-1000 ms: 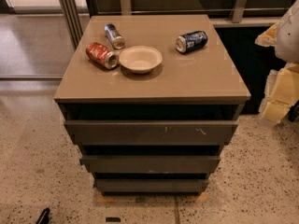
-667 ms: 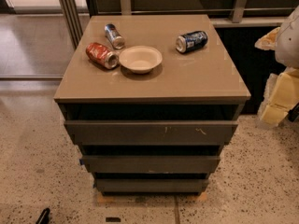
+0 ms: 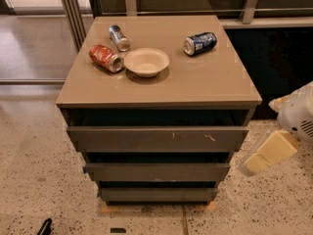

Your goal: Open middle drawer

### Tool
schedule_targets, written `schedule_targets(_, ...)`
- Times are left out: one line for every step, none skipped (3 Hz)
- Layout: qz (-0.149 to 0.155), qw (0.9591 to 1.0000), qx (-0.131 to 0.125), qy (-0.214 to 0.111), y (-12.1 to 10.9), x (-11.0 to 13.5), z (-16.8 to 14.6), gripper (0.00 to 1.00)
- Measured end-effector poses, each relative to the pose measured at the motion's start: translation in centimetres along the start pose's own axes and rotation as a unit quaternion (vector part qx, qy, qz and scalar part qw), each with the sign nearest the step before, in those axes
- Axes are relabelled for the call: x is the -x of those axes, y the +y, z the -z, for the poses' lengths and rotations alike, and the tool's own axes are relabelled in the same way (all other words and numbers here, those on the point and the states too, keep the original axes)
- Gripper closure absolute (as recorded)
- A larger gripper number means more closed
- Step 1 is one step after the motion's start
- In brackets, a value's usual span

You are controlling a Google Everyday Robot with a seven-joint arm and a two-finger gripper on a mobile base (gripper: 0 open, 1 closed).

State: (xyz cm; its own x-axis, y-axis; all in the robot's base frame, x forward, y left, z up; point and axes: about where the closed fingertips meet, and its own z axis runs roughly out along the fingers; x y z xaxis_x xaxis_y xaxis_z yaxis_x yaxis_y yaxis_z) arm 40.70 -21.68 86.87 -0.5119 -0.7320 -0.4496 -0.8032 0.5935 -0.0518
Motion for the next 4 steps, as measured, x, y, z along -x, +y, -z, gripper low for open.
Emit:
schedule_targets(-0.099,0.9949,0.019,-0.007,1.23,-2.64,-7.49,0.00)
schedule_targets(-0.113,0.9933,-0.003,-0.022,0.37,-2.41,-8.38,0.19)
schedule_targets(-0.112,0.9934,-0.003,-0.023,0.36,-2.38,-8.35,0.42)
schedule_targets(-0.112,0.9934,-0.003,-0.023,0.36,-2.38,-8.35,0.65)
